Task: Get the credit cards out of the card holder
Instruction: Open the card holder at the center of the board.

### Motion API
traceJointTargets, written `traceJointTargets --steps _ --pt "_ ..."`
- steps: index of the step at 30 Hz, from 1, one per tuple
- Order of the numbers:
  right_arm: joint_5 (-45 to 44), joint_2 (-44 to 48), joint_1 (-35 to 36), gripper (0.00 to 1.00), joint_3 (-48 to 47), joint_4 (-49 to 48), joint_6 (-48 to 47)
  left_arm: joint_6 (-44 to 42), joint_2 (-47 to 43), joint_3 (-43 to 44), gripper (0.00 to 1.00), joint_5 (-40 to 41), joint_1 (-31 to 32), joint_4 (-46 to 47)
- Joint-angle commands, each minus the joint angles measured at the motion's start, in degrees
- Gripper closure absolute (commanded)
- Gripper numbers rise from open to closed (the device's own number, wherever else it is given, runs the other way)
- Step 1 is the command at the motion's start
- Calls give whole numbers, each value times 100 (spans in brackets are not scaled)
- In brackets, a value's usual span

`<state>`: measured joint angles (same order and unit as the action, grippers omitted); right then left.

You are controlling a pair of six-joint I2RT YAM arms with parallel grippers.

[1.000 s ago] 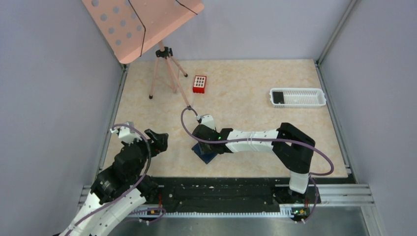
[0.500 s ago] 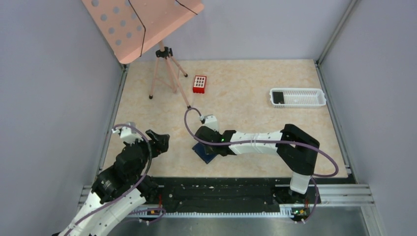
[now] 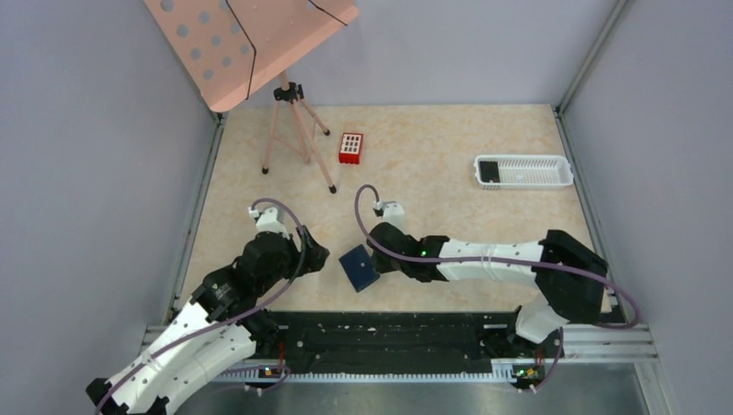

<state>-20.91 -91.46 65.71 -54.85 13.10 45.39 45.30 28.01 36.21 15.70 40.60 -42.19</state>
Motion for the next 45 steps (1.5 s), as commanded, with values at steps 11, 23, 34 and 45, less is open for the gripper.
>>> traceJointTargets --steps 11,23,34,45 --pt "663 2050 -388 100 1744 -1515 218 213 1741 -531 16 -2173 18 2007" --pt "889 2653 -439 100 2505 -2055 314 287 2575 -633 16 -2424 32 2777" --pt "1069 3164 -442 100 2813 -2470 234 32 3622 -334 14 -2718 179 3352" --pt "1037 3190 -443 100 2876 -2420 267 -169 4186 -90 20 -2371 335 3201"
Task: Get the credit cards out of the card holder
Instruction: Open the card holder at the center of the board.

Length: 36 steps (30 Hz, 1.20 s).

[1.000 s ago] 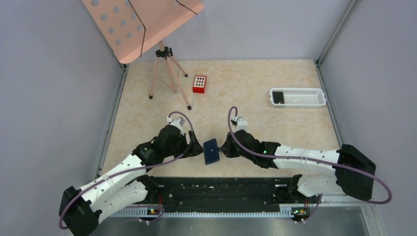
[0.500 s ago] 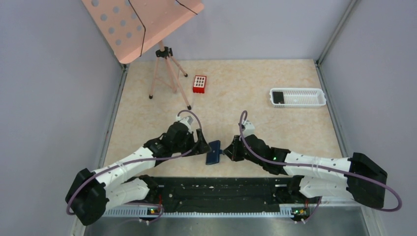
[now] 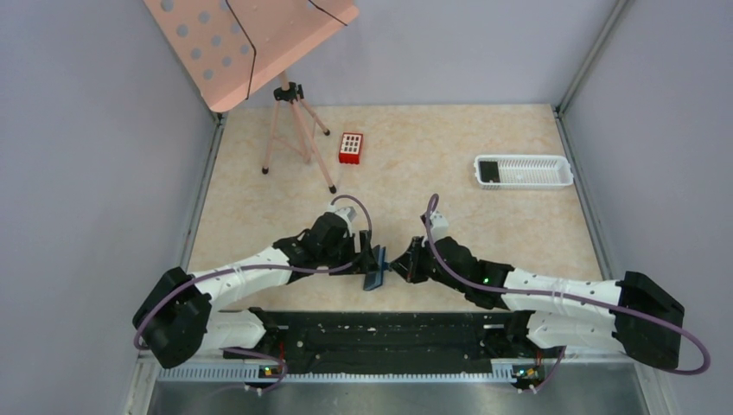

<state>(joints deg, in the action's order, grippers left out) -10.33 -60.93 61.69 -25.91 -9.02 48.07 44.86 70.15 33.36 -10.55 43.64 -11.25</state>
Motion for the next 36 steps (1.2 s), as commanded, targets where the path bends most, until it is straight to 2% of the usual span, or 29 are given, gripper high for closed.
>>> traceJointTargets --steps 1,7,11,18,23,24,26,29,31,36 --pt "-49 149 -43 100 -13 -164 0 -138 -65 190 20 322 31 63" --pt "-366 282 -87 100 -14 314 -99 -150 -415 146 33 627 31 -240" --pt "-389 505 -249 100 127 466 -145 -127 -636 108 35 748 32 -454" --pt "-436 767 -368 100 316 641 -357 -116 -624 -3 46 842 31 -501" --pt "-443 839 -525 100 362 965 -415 -14 -568 -72 71 850 31 -564" --pt "-449 874 -584 97 362 1107 -401 26 -584 -125 77 819 31 -544" --pt "-413 990 -673 84 297 1372 -308 118 -611 -256 88 701 31 -434" --pt "-198 1224 -695 68 20 1667 -235 275 -661 -467 97 487 34 -175" --pt "41 1391 -699 65 -137 1718 -193 346 -710 -556 99 452 31 -80" --pt "410 1474 -697 68 -386 1477 -75 383 -783 -666 99 495 31 -68"
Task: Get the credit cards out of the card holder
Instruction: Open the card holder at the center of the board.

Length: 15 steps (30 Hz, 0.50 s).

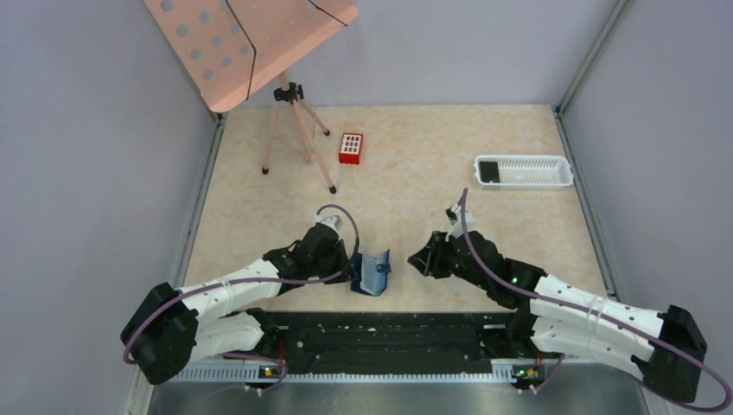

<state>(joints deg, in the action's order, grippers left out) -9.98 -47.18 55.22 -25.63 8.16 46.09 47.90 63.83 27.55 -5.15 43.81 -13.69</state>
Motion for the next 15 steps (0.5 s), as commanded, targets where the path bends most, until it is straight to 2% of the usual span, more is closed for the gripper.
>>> traceJointTargets --steps 1,6,9,15 --pt "463 55 -47 68 -444 -351 159 88 -153 -95 100 -68 13 182" --pt "1102 -489 3 72 -625 -1119 350 203 -305 -221 100 -141 13 285" --pt "1165 -969 229 73 -891 -1260 305 256 -494 -276 100 -239 13 388" --pt "1024 -1640 574 60 -1338 -1107 151 450 -1114 -347 100 -531 14 722"
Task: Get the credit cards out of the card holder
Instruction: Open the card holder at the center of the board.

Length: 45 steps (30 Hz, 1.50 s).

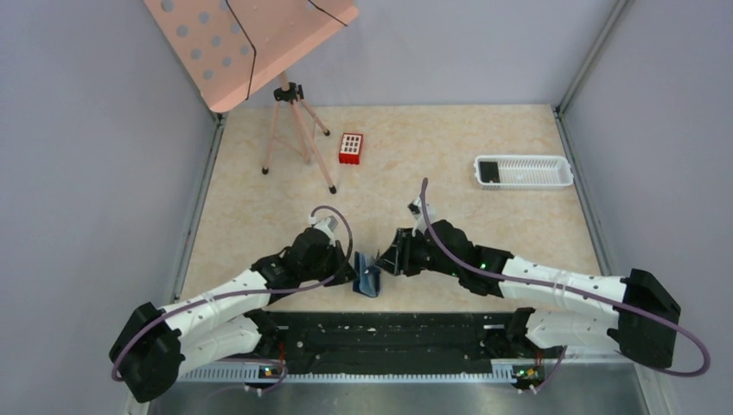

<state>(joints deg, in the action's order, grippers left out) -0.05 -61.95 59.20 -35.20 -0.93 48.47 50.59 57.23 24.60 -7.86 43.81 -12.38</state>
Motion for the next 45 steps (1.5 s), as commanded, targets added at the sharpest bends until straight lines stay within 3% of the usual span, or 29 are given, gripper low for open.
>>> traceJointTargets --steps 1,20,28,45 --pt "32 -174 191 59 -378 -209 -81 231 -548 -95 100 -298 20 673" --pt "-355 -289 261 67 -190 -57 -75 320 -507 -232 100 -182 18 669" --pt "-519 -561 117 54 125 152 -216 342 -497 -386 100 -30 22 590" --pt "-335 -1088 -118 46 417 -197 35 378 -614 -646 100 333 22 200"
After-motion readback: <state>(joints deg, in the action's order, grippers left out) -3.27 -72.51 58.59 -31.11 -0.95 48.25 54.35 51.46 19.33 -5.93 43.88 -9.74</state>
